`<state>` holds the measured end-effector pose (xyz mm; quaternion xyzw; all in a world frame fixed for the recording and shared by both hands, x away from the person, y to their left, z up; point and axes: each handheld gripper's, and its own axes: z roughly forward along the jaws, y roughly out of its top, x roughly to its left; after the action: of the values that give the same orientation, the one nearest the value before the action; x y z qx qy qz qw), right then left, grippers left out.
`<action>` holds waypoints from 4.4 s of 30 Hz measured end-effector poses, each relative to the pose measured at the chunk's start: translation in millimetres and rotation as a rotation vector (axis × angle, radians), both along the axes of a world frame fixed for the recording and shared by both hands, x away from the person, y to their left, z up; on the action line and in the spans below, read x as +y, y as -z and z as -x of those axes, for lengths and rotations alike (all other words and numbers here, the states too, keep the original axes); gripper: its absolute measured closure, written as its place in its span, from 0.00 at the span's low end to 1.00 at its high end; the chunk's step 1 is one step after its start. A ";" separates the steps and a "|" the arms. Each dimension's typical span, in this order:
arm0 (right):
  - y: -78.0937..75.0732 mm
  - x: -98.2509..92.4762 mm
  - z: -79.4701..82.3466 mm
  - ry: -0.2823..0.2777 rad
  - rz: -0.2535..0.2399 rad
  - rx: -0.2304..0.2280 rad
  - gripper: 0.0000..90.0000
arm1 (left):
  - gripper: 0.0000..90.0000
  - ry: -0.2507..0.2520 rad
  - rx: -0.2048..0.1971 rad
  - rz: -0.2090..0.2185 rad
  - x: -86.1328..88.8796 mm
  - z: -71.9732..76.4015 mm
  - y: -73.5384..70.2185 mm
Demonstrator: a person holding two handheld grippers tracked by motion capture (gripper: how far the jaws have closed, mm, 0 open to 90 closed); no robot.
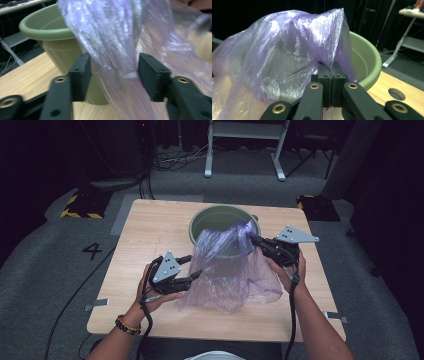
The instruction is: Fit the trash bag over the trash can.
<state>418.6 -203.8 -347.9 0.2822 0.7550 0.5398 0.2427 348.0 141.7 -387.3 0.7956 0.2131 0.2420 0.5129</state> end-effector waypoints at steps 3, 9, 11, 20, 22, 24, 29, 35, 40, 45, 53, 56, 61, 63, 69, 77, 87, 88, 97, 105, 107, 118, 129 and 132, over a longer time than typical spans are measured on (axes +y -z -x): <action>-0.6 2.2 -2.0 0.010 0.010 0.008 0.96 | 0.69 0.023 -0.023 -0.024 -3.7 2.8 -0.7; -4.8 6.9 -10.1 0.014 0.070 0.062 0.84 | 0.97 0.048 -0.092 -0.116 -12.8 5.4 -8.4; -9.3 5.2 -11.6 0.032 0.066 0.054 0.71 | 1.00 0.035 -0.098 -0.119 -14.2 3.5 -10.4; -16.7 -8.0 3.0 0.011 0.158 -0.066 0.44 | 1.00 0.006 -0.083 -0.060 -6.8 -4.0 -15.5; -17.5 -7.8 7.0 0.016 0.194 -0.098 0.42 | 1.00 0.004 -0.091 -0.060 -7.9 -1.3 -14.6; -19.4 -8.4 14.7 0.022 0.231 -0.136 0.38 | 1.00 0.005 -0.096 -0.061 -9.2 0.4 -14.2; -17.1 -22.7 34.8 -0.049 0.137 -0.160 0.37 | 1.00 -0.010 -0.093 -0.062 -10.4 0.5 -13.0; 3.1 -39.2 49.9 -0.132 0.069 -0.063 0.33 | 1.00 -0.012 -0.101 -0.069 -11.5 0.0 -12.9; 27.7 -39.9 55.5 -0.232 0.074 0.034 0.31 | 1.00 -0.012 -0.101 -0.071 -13.5 -1.3 -12.3; 42.4 -35.5 51.5 -0.196 0.109 0.064 0.56 | 1.00 -0.017 -0.098 -0.068 -14.0 -2.8 -12.7; 38.5 -36.3 54.2 -0.186 0.080 -0.062 0.97 | 0.98 -0.031 -0.101 -0.053 -8.0 -5.9 -16.9; 31.1 -44.5 51.4 -0.117 0.010 -0.051 0.54 | 0.99 -0.027 -0.099 -0.048 -6.1 -6.3 -17.7; 40.3 -44.8 37.0 -0.063 0.016 0.020 0.29 | 0.99 -0.020 -0.094 -0.054 -7.3 -6.8 -15.4; 45.8 -42.5 30.7 -0.050 0.034 0.033 0.26 | 0.99 -0.019 -0.094 -0.054 -7.9 -6.8 -15.2; 62.7 -35.7 8.7 -0.094 0.051 0.108 0.52 | 0.99 -0.017 -0.093 -0.052 -7.3 -8.9 -15.9; 49.2 -36.4 21.0 -0.128 0.022 -0.014 1.00 | 0.99 -0.031 -0.104 -0.053 -2.3 -13.3 -22.0; -2.5 -44.1 20.9 -0.087 -0.022 -0.099 1.00 | 0.96 -0.067 -0.094 -0.057 9.1 -31.5 -40.1; -6.4 -43.5 18.2 -0.083 -0.022 -0.094 1.00 | 0.96 -0.072 -0.095 -0.065 10.2 -33.8 -41.2; -16.4 -31.3 -20.3 -0.016 0.029 0.021 1.00 | 0.87 -0.153 -0.054 -0.073 22.7 -57.1 -40.4; -11.6 -25.1 -34.3 0.018 0.047 0.076 1.00 | 0.68 -0.199 -0.041 -0.033 35.8 -57.0 -39.8; -11.6 -25.6 -35.1 0.028 0.045 0.078 1.00 | 0.62 -0.199 -0.058 -0.041 38.5 -53.8 -40.0; -12.1 -27.6 -34.6 0.057 0.057 0.073 1.00 | 0.26 -0.049 -0.064 0.049 44.7 -20.6 -39.1; -12.9 -23.8 -35.2 0.059 0.063 0.076 0.95 | 0.29 0.192 -0.173 -0.137 -15.9 12.9 -40.5; -14.1 -23.3 -34.1 0.053 0.058 0.066 0.95 | 0.41 0.147 -0.180 -0.191 -32.2 5.4 -37.4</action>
<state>452.7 -227.0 -333.8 0.3128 0.7701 0.5015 0.2398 342.6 109.6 -349.9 0.8294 0.0836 0.2934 0.4681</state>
